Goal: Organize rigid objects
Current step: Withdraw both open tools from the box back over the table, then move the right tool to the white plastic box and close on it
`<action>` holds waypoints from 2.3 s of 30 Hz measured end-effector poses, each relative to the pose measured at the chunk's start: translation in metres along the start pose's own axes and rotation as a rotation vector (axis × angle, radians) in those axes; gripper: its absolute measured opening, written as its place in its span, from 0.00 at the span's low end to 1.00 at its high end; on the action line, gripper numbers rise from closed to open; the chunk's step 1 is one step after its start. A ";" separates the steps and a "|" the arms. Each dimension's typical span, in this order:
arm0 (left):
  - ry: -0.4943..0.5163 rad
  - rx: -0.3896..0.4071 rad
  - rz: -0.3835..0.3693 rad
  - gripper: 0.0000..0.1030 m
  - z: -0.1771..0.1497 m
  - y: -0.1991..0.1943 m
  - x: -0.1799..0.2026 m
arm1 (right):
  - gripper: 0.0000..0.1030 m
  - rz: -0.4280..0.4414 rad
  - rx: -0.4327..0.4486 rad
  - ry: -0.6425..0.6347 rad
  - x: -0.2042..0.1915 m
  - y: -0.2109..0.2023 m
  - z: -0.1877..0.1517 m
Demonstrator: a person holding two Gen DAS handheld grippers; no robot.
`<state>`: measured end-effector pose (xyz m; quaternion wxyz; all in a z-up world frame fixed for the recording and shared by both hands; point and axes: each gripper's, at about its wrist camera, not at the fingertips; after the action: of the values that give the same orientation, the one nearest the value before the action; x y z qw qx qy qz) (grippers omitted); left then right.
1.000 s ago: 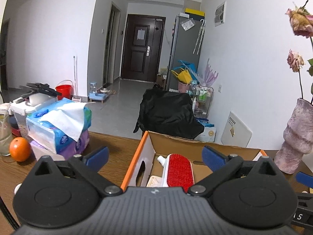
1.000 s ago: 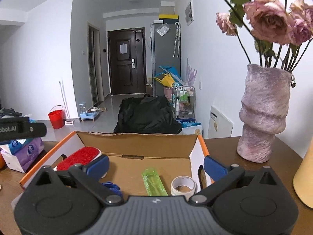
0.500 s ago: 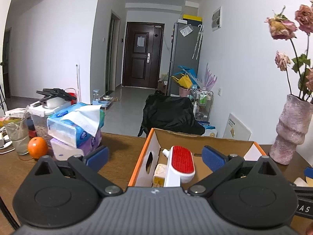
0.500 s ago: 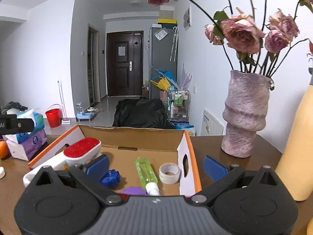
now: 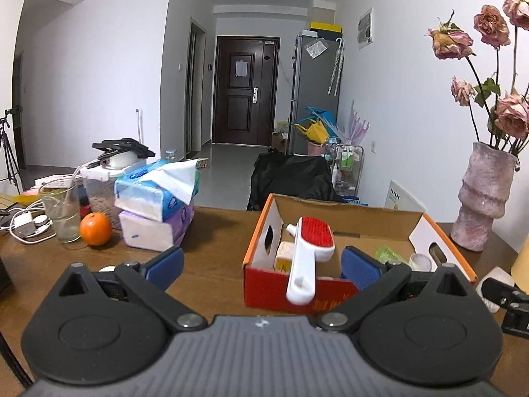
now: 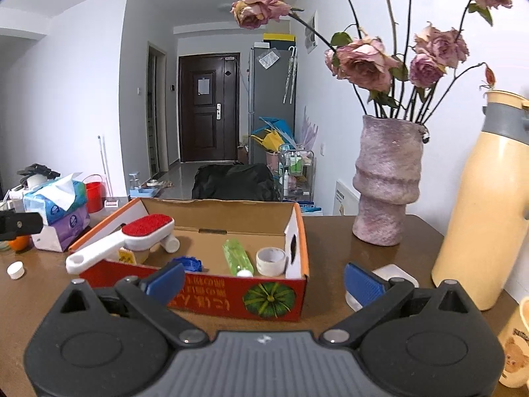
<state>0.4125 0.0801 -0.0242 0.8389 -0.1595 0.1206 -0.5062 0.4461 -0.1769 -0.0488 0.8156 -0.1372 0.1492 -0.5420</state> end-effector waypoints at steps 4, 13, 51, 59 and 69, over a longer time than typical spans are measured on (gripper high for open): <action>-0.006 -0.002 -0.011 1.00 -0.007 -0.013 -0.009 | 1.00 -0.005 -0.003 0.005 0.000 -0.015 -0.009; 0.005 -0.014 0.005 1.00 -0.035 -0.032 -0.033 | 1.00 -0.043 -0.004 0.034 0.009 -0.045 -0.038; -0.020 -0.142 0.083 1.00 -0.067 0.010 -0.097 | 1.00 -0.175 -0.057 0.050 0.111 0.006 -0.067; -0.013 -0.154 0.118 1.00 -0.068 0.029 -0.099 | 1.00 -0.185 -0.112 0.045 0.139 0.051 -0.057; -0.016 -0.184 0.138 1.00 -0.069 0.051 -0.104 | 1.00 -0.177 -0.163 0.024 0.168 0.093 -0.044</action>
<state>0.3809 0.1849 -0.1038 0.8547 -0.2311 0.1703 -0.4326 0.5689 -0.3003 -0.1405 0.7488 -0.2093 0.1901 -0.5995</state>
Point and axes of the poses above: each gripper's, at about its wrist camera, not at the fingertips, and y roughly the way its jaws point, x to its right, z to its top, and after that the axes turned 14 degrees about z, right-handed
